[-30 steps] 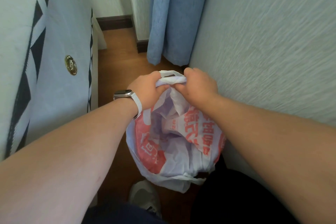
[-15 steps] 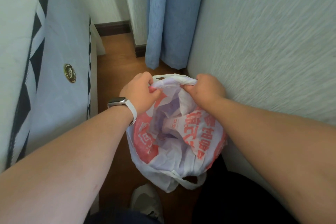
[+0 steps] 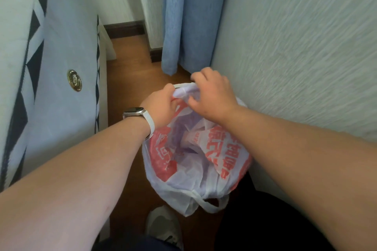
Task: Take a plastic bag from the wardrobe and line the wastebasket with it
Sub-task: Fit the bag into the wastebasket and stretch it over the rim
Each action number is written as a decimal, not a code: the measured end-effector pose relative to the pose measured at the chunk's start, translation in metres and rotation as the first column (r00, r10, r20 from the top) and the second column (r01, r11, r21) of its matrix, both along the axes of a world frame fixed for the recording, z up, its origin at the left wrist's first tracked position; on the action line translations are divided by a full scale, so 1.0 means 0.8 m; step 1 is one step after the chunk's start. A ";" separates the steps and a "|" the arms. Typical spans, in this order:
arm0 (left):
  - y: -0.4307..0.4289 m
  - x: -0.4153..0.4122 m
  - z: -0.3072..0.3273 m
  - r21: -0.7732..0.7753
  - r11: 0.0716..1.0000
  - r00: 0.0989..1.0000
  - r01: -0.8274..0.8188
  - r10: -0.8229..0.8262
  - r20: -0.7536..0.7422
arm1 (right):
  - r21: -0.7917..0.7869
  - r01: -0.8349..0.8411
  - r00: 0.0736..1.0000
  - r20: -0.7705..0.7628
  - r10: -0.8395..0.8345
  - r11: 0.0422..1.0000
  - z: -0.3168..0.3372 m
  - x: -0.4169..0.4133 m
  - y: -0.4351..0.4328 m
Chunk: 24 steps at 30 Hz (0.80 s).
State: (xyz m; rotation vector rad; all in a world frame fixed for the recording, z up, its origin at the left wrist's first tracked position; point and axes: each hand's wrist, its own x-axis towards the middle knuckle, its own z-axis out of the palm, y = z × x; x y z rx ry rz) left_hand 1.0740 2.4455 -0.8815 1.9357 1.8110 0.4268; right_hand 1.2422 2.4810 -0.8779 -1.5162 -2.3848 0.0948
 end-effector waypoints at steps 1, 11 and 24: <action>0.000 -0.001 0.001 0.006 1.000 1.000 0.013 -0.013 0.009 | 0.017 -0.071 0.997 -0.002 0.071 0.997 0.001 -0.008 -0.001; 0.003 0.008 0.014 -0.035 0.999 0.997 -0.033 0.035 0.066 | -0.131 -0.072 0.994 0.077 0.083 0.989 0.010 -0.015 0.002; -0.005 -0.001 0.014 0.527 0.827 0.933 0.194 0.010 -0.360 | -0.231 0.332 0.939 -0.012 -0.344 0.915 0.000 0.014 0.011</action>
